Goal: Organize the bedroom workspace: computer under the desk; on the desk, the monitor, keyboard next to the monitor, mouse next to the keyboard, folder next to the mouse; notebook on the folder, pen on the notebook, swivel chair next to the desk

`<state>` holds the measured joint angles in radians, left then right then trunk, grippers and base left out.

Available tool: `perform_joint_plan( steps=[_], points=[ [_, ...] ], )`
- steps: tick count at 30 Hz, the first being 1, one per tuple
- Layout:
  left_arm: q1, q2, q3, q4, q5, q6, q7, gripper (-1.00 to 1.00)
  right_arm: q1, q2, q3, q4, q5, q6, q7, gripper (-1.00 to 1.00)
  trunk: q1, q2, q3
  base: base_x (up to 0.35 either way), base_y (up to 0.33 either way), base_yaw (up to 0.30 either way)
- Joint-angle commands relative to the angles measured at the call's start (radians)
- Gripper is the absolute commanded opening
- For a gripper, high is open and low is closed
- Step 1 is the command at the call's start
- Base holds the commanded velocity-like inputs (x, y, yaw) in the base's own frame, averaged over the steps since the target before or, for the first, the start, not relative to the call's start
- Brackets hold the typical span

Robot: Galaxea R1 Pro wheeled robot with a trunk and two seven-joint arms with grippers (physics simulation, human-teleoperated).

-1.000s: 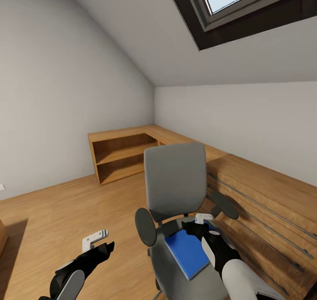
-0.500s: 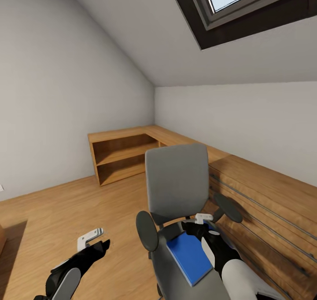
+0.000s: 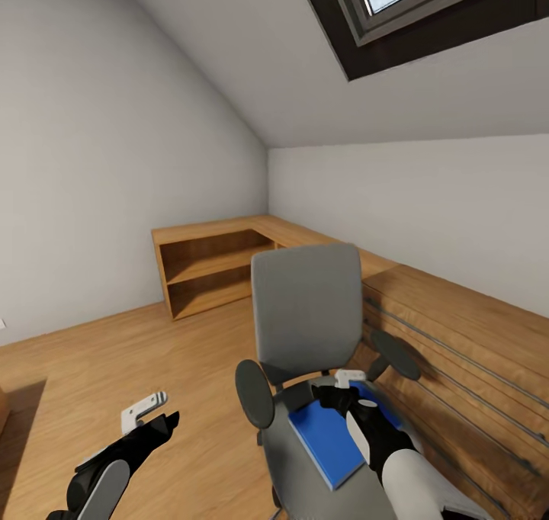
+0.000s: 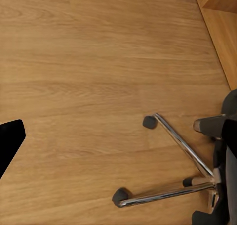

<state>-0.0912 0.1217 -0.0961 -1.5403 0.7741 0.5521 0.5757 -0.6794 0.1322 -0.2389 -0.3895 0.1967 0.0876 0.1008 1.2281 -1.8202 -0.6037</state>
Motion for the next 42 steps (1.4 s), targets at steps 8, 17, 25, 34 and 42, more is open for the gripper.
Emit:
perform_joint_plan(
  steps=[8,17,25,34,42],
  points=[
    [-0.001,-0.002,-0.004,0.0,0.01,0.001,0.011,1.0,0.0,0.001,0.023,-0.002,0.009,0.009,-0.009,1.0,0.015,-0.029,-0.014,0.0,0.0,0.0],
    [-0.001,-0.003,-0.008,0.003,0.012,0.001,0.012,1.0,-0.001,0.004,0.039,-0.013,0.01,0.124,-0.03,1.0,0.015,-0.029,-0.014,0.0,0.0,0.0],
    [-0.001,-0.005,-0.008,0.004,0.013,0.002,0.012,1.0,-0.065,0.007,0.047,-0.042,0.006,0.265,-0.143,1.0,0.015,-0.029,-0.014,0.0,0.0,0.0],
    [-0.001,-0.005,-0.009,0.005,0.013,0.0,0.012,1.0,-0.156,0.025,0.046,-0.037,0.003,0.306,-0.157,1.0,0.015,-0.029,-0.014,0.0,0.0,0.0],
    [-0.001,-0.005,-0.009,0.0,0.01,-0.001,0.009,1.0,-0.158,0.036,0.041,0.01,-0.005,0.311,-0.156,1.0,0.015,-0.029,-0.014,0.0,0.0,0.0]
  ],
)
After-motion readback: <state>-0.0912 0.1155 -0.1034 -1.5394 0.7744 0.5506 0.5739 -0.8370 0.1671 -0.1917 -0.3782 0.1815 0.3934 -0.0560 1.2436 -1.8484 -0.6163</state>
